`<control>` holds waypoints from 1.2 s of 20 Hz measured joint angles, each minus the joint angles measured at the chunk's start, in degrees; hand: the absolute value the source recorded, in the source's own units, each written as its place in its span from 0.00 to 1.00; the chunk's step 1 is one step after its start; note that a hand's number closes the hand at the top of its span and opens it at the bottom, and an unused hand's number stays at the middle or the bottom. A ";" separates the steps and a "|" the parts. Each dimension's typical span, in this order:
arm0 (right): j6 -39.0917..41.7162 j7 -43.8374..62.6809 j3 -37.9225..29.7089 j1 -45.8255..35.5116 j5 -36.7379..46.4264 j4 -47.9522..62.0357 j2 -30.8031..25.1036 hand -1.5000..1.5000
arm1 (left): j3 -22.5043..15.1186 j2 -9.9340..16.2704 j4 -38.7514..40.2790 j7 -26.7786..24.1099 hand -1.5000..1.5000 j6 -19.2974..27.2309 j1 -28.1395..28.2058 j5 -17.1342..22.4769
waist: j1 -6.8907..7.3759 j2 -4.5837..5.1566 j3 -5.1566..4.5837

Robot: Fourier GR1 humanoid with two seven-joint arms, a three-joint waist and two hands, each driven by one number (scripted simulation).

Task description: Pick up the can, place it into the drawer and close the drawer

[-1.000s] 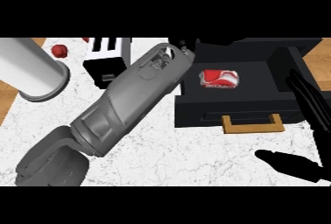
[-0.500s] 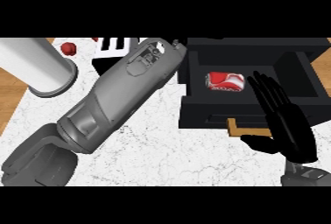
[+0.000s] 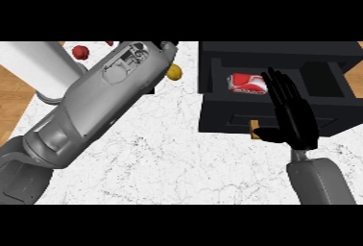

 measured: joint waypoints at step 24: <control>-23.92 -0.87 -11.43 -29.96 8.10 45.13 -0.28 0.00 | -0.91 13.98 -24.09 10.09 0.00 -1.31 15.27 -3.96 | 2.18 0.92 0.22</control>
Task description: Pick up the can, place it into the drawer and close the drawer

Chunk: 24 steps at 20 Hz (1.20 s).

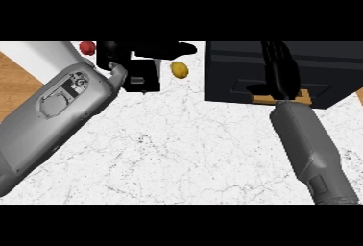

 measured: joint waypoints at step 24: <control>-1.84 -5.54 -7.23 -17.12 -3.23 21.83 -2.79 0.00 | 2.07 4.34 -12.40 -2.76 0.00 -2.03 14.01 -3.36 | 0.32 1.47 0.58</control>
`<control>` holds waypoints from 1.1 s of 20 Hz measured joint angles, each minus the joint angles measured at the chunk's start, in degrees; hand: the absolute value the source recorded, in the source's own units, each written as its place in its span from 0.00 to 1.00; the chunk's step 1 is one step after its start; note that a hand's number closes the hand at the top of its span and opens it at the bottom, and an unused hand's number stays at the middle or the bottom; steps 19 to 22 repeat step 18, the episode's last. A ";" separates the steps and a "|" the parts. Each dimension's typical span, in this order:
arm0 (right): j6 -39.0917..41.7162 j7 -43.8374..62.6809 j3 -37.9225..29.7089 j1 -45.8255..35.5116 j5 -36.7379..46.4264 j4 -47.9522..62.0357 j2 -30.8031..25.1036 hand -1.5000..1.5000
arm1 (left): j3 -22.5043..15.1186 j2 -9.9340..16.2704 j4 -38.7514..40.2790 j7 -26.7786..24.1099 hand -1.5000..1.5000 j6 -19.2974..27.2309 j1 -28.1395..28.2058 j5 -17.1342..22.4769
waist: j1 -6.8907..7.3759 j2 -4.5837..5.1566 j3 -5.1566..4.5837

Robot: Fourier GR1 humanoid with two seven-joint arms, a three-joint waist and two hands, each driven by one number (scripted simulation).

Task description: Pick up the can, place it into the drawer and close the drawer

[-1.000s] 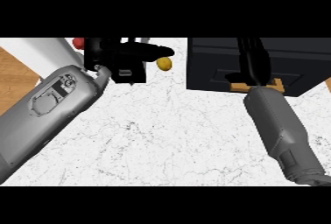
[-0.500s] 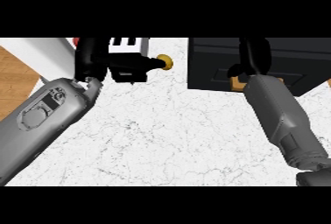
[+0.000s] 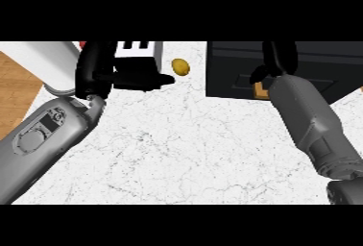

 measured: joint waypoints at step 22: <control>12.84 -16.73 -18.75 -4.25 -23.66 -2.68 5.49 0.00 | 2.51 1.70 -3.30 -1.76 0.00 -0.68 7.40 -0.96 | -1.83 -0.37 0.13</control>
